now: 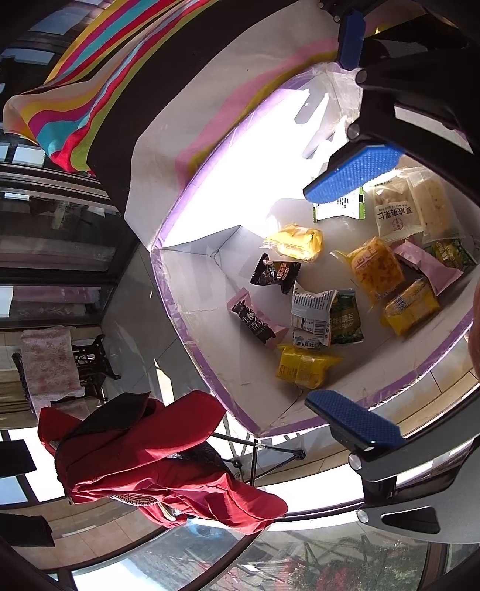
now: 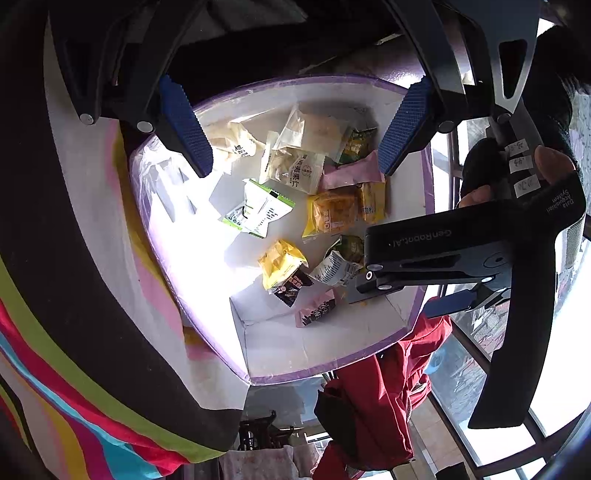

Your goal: Organize snacks

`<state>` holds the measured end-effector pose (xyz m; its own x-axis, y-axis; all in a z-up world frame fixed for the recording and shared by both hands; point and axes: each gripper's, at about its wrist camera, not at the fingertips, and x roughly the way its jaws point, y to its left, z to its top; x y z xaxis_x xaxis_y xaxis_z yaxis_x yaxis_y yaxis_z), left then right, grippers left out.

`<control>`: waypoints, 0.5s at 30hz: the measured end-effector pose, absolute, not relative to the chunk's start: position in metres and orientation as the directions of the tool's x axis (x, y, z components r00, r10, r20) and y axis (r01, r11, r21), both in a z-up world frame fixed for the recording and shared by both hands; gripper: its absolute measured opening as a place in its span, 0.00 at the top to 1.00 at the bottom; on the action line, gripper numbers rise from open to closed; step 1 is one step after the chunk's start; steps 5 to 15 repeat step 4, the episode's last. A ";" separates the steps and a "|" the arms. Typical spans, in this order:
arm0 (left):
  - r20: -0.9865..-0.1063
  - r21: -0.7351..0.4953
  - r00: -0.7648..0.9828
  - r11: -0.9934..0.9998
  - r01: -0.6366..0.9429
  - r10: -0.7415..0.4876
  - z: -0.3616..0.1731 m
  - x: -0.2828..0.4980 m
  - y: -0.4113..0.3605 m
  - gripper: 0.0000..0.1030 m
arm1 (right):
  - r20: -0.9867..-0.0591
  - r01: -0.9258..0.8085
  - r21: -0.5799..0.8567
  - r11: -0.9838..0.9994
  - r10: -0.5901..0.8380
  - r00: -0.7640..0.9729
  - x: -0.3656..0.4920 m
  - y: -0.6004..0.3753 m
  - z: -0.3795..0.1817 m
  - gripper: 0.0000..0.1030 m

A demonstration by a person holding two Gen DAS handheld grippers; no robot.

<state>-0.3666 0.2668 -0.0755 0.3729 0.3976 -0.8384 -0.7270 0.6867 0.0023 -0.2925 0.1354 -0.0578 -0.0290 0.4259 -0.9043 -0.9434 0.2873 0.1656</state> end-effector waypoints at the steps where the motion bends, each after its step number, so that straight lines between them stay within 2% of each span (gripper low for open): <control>1: -0.839 0.002 0.373 0.687 -0.727 0.396 -0.076 -0.366 0.267 0.02 | -0.904 -0.943 0.165 0.287 0.426 -0.029 -0.292 0.135 -0.058 0.15; 15: -0.840 0.004 0.371 0.688 -0.725 0.396 -0.076 -0.366 0.267 0.02 | -0.904 -0.943 0.166 0.288 0.426 -0.029 -0.292 0.135 -0.058 0.15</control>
